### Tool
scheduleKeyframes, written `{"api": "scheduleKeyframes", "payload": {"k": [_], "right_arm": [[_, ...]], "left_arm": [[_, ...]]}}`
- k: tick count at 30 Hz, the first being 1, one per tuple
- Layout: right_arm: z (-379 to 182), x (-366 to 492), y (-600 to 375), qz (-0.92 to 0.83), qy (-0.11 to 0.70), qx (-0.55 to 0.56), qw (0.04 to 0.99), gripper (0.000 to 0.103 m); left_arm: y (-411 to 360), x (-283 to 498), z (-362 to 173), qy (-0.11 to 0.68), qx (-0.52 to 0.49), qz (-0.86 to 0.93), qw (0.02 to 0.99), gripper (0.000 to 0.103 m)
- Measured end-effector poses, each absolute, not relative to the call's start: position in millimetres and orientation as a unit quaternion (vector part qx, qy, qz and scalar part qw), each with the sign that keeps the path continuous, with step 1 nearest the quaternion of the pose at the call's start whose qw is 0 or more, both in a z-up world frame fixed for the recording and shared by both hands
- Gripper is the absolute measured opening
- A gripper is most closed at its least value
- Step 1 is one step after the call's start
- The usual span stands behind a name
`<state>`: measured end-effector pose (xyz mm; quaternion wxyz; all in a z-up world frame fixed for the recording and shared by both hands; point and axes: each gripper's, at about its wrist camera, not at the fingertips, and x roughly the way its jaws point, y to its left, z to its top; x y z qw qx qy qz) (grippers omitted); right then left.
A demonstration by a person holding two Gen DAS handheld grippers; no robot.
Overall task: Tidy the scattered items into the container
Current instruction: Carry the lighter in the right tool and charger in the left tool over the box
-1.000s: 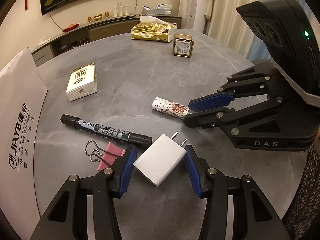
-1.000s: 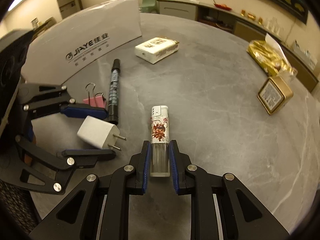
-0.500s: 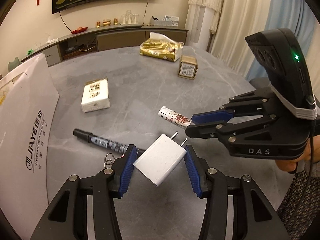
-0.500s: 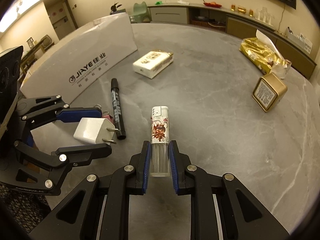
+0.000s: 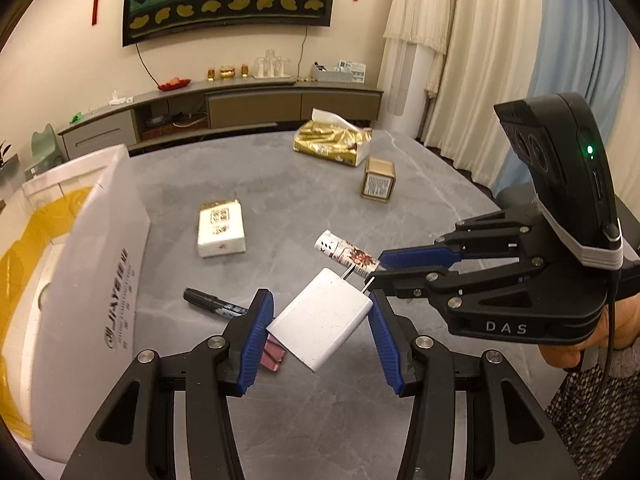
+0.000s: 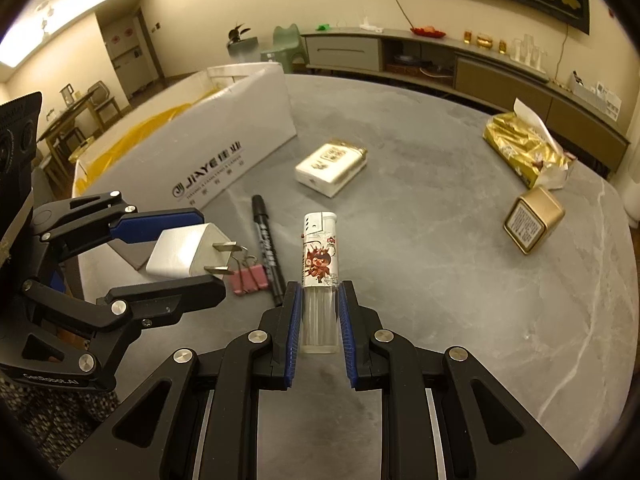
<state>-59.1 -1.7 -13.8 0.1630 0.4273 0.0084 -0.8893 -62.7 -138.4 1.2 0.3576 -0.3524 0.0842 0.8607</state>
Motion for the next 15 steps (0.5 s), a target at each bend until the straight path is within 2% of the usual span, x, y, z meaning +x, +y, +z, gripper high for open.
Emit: {"api": "scheduleKeyframes", "payload": {"k": [15], "right_arm": [[13,-54,-25,-0.9,0.013,0.403,0.167,0.02]], "left_arm": [[-166,-61,33,0.061,-0.319,0.883,0.338,0.05]]}}
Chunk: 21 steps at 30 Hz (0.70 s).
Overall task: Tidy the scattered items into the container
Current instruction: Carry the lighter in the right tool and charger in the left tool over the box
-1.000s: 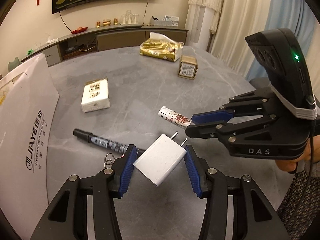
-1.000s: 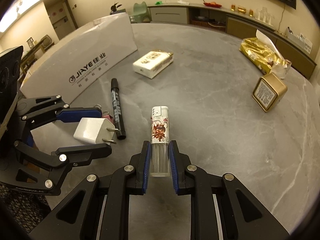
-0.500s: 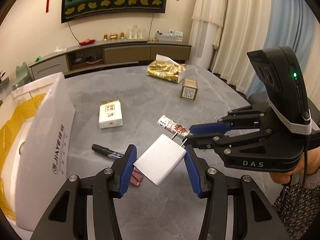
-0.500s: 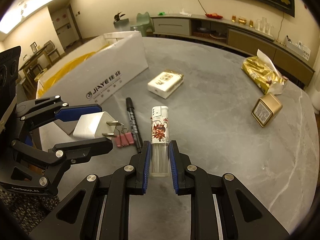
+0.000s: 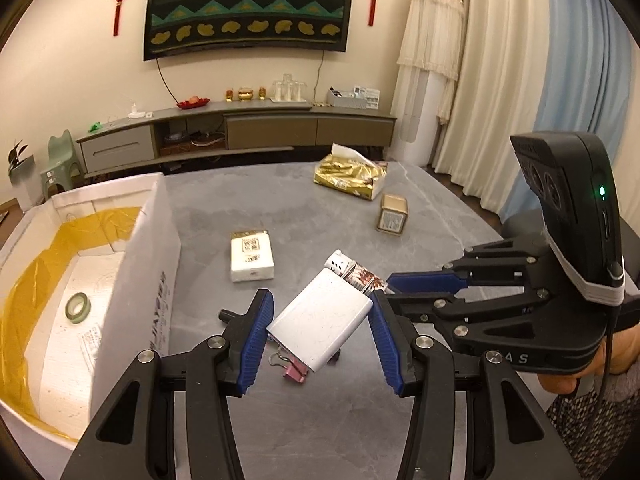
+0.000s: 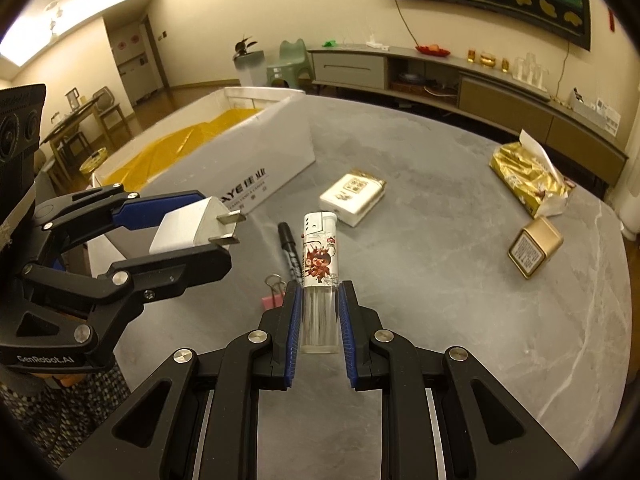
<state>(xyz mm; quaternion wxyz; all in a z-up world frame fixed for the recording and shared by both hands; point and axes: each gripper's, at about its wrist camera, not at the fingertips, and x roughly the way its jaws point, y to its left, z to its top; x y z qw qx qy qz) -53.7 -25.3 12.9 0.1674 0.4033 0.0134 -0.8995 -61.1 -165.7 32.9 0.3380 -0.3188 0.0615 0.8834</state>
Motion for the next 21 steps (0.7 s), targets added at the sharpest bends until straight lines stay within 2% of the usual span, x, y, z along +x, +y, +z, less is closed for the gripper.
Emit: {"api": "scheduleKeyframes", "payload": {"k": [21], "right_arm": [[48,-55,-63,-0.913,0.01,0.369,0.176,0.02]], "left_arm": [[-214,-70,70,0.012,-0.283,0.907,0.313,0.05]]}}
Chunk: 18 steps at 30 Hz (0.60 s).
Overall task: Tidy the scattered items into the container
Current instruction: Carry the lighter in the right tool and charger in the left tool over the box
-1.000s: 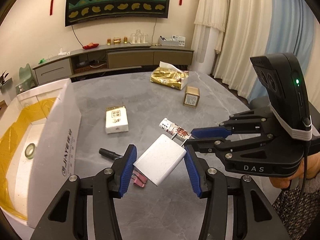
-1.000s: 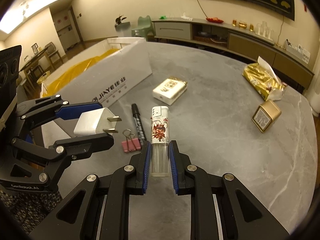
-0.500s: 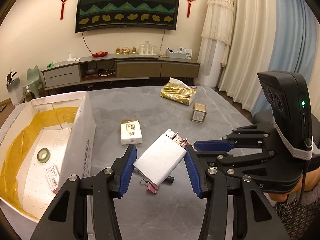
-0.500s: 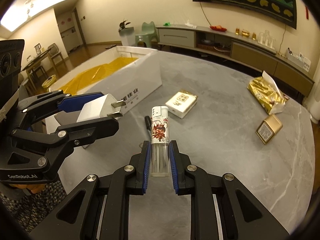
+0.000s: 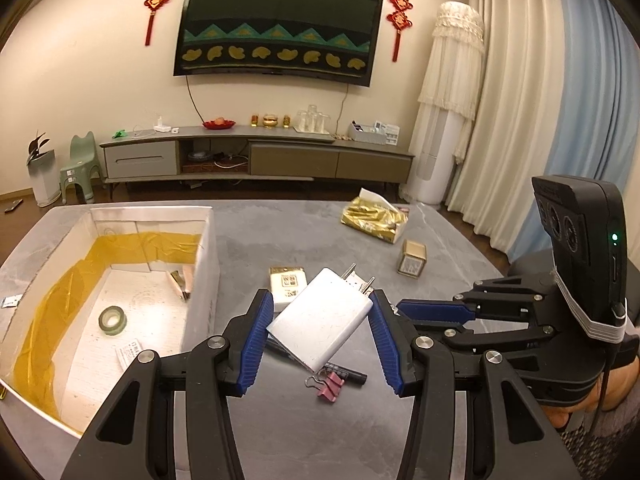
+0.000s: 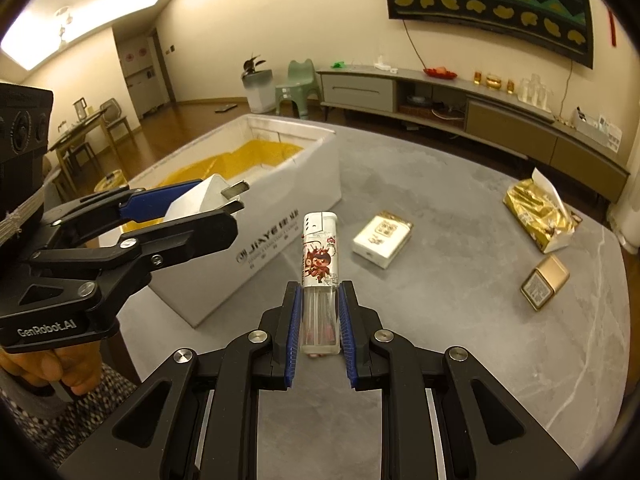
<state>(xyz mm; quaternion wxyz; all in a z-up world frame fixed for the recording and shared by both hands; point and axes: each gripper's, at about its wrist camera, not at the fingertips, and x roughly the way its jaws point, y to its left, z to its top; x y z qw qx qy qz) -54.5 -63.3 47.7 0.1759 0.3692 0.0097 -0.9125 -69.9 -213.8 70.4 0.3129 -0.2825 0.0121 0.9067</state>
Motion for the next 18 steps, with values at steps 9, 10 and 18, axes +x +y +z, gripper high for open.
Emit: {"api": "scheduleKeyframes", "payload": {"k": [9,10,18], "right_arm": [[64,-57,-81,-0.917,0.001,0.355,0.182,0.02],[66,-58,-83,-0.917,0.001,0.354,0.183,0.02],[77,-59,-99,-0.92,0.002,0.344,0.187,0.02]], "left_arm": [[-234,-75,81,-0.011,-0.273,0.913,0.303,0.05],[-236,-76,83,-0.014,-0.271,0.914,0.301,0.05],[-259,-85,93,-0.04,-0.261,0.921,0.287,0.05]]}}
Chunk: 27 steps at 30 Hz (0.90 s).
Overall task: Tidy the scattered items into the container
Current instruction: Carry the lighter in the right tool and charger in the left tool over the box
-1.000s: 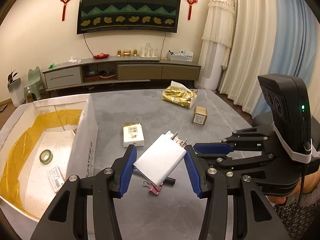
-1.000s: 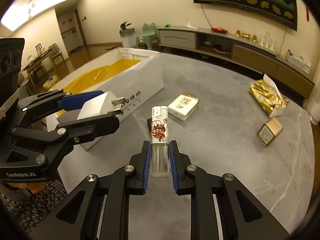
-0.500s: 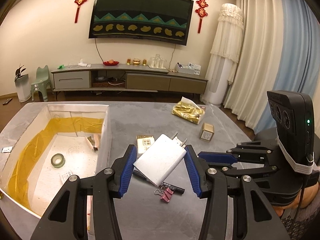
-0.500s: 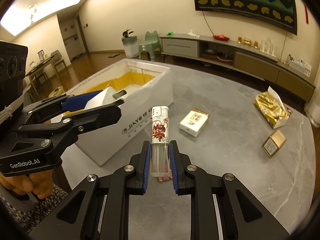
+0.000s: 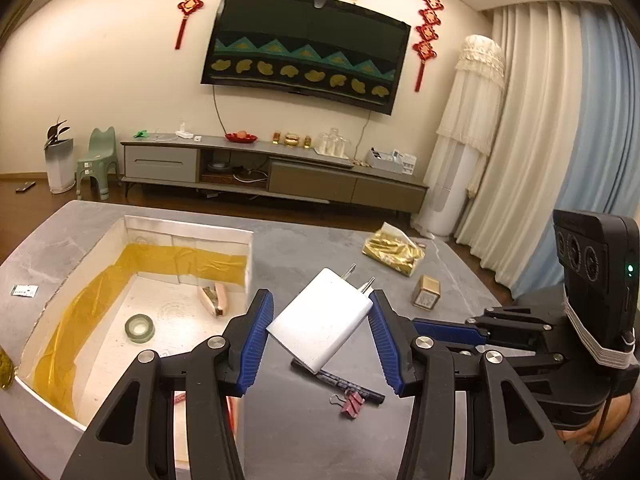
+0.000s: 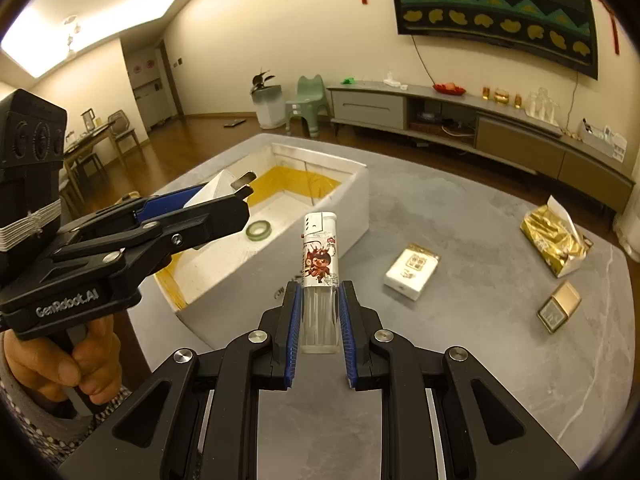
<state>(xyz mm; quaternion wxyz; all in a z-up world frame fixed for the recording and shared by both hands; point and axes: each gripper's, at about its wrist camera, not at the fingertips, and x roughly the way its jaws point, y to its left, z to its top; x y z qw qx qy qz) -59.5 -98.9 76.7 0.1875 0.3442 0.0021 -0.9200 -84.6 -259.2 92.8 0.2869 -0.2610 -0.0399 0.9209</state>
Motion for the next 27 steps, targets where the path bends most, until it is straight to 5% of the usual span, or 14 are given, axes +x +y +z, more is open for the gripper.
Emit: {"api": "scheduleKeyframes", "payload": {"k": [27], "right_arm": [[94,-102,-165,-0.915,0.036,0.335,0.22,0.02]], "left_arm": [[-311,-146,100,-0.138,-0.285,0.915,0.25,0.05]]}}
